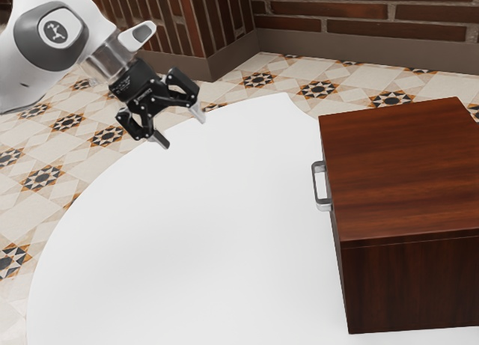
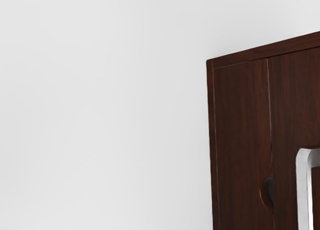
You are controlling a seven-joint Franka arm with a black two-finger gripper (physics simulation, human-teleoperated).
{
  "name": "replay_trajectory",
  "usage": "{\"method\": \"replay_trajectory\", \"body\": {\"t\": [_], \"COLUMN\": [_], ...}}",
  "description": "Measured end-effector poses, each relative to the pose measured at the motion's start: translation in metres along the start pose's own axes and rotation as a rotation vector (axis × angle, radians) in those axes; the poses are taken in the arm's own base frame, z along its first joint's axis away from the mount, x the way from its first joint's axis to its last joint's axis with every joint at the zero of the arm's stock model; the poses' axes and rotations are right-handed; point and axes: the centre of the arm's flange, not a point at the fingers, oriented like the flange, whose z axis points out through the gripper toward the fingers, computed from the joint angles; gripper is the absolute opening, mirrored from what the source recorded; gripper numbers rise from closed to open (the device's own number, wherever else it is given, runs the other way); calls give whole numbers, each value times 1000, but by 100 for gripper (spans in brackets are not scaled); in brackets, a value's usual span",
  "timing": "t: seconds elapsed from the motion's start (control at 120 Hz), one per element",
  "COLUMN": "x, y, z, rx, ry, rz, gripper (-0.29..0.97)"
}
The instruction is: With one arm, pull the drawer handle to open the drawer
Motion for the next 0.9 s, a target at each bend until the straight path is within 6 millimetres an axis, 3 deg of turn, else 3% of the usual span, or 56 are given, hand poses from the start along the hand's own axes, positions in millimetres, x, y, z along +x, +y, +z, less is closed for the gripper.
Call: {"method": "replay_trajectory", "body": {"t": [0.108, 0.275, 0.45, 0.617, 0.9], "x": [-7, -20, -38, -59, -48], "y": [-8, -2, 33, 67, 52], "z": [13, 17, 40, 66, 76], "rx": [-23, -57, -73, -81, -86], "ry": [22, 90, 97, 70, 109], "rz": [-36, -61, -22, 26, -27], "gripper": [66, 62, 61, 46, 31]}}
